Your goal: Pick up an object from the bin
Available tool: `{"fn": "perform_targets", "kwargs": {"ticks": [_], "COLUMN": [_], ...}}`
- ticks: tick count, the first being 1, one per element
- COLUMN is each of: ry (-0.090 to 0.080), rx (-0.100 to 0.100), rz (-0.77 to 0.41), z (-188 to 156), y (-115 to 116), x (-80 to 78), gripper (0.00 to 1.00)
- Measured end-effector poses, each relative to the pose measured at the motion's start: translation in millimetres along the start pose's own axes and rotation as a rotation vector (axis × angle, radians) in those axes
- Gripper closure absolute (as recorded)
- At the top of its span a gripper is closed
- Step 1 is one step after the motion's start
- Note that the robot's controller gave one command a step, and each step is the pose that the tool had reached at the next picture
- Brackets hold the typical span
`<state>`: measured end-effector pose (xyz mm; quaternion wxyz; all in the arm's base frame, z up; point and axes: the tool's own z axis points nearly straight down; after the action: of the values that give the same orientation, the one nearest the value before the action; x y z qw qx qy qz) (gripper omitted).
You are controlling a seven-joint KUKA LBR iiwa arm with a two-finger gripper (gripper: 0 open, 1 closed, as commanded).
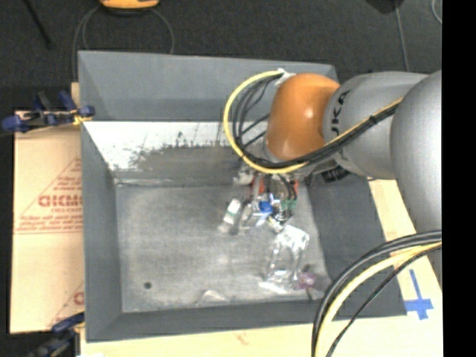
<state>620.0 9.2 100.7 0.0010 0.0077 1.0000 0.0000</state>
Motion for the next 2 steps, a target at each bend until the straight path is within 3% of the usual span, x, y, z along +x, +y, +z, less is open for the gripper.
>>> {"fn": "perform_targets", "kwargs": {"ticks": [1, 2], "ry": [-0.007, -0.011], "rx": [-0.004, -0.011], "rz": [0.087, 0.293], "z": [23.0, 23.2], "y": [-9.4, -65.9], "x": [4.8, 20.0], "gripper": [0.00, 0.00]}}
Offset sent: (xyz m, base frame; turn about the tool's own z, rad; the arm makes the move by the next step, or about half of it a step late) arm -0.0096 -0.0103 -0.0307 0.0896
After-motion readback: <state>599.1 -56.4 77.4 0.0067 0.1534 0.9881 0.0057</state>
